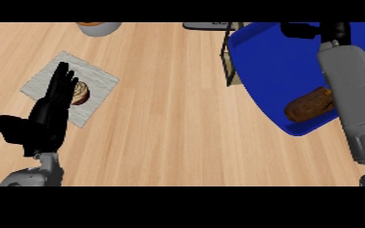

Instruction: Pick the sweet potato from the tray and place it in the tiered shelf

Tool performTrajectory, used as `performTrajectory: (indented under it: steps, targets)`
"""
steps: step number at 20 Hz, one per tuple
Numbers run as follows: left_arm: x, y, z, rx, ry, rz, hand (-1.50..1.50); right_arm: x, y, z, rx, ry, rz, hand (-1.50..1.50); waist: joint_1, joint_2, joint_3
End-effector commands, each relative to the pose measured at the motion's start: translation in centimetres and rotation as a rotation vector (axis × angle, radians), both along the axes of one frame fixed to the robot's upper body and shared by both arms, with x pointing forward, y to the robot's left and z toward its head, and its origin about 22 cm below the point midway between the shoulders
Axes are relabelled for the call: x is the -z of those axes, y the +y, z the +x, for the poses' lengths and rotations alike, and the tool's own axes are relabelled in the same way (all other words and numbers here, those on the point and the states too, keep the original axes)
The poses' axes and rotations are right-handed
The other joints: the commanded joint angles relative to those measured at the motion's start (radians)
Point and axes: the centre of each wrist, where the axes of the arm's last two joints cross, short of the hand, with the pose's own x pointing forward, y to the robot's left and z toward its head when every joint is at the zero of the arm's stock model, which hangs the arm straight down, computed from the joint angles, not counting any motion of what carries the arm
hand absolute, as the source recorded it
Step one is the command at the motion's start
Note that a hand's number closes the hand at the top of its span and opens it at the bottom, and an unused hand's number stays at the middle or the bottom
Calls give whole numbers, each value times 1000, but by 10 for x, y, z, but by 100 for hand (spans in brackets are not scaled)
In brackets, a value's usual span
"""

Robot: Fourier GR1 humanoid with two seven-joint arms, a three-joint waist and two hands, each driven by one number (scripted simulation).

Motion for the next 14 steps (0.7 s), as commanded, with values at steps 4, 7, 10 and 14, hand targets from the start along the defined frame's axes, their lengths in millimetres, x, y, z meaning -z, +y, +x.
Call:
performTrajectory:
  steps: [4,7,10,14]
  targets:
    - [-8,8,14,-5,-2,-6,0,-16,-12,8,-54,-75,67,-150,-3,8,4]
    - [6,-1,-2,-5,8,-15,0,-17,-13,3,-55,-154,151,-150,-12,4,4]
    - [-13,23,4,-12,6,10,0,-36,-33,1,4,-208,209,-150,-9,4,5]
    - [-1,-10,-6,-12,10,-4,0,-51,-75,-14,131,-218,230,-150,-16,2,4]
